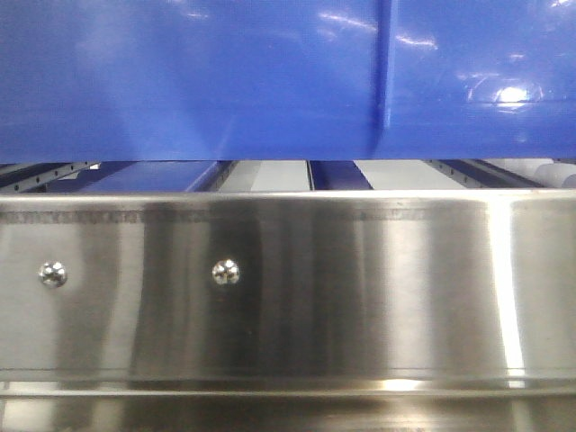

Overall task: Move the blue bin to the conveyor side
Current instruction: 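Close both grippers on opposite side walls of the blue bin, then lift and pull the gripped blue bin off the roller shelf, then hold the blue bin with both grippers while the base turns away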

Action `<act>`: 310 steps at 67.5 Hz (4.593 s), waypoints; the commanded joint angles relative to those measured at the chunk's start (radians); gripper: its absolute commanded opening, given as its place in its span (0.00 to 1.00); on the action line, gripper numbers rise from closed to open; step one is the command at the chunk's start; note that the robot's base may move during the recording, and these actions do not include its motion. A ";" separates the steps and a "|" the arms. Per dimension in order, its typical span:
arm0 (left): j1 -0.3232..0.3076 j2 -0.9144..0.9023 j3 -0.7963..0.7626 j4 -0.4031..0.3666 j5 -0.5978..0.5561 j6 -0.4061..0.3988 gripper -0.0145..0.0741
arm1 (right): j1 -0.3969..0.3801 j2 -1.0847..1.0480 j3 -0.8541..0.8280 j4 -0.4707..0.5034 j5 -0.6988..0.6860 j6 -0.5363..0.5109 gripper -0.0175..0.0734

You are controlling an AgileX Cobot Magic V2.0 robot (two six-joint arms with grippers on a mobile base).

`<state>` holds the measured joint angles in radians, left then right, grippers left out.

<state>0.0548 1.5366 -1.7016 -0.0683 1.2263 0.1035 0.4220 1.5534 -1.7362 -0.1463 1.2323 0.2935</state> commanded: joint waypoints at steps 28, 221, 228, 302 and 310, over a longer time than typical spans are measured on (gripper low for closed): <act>-0.004 -0.001 0.002 -0.005 -0.041 0.002 0.84 | -0.005 0.017 -0.005 -0.002 -0.011 0.017 0.81; -0.004 -0.728 0.410 -0.130 -0.385 0.002 0.15 | 0.012 -0.678 0.341 -0.050 -0.268 0.005 0.10; -0.004 -0.728 0.410 -0.130 -0.385 0.002 0.15 | 0.012 -0.679 0.341 -0.050 -0.272 0.005 0.10; -0.004 -0.728 0.410 -0.130 -0.385 0.002 0.15 | 0.012 -0.679 0.341 -0.050 -0.284 0.005 0.10; -0.004 -0.728 0.410 -0.130 -0.385 0.002 0.15 | 0.012 -0.679 0.341 -0.050 -0.284 0.005 0.10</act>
<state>0.0523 0.8239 -1.2731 -0.2092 0.9521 0.0836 0.4422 0.8943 -1.3774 -0.1233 1.0538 0.3153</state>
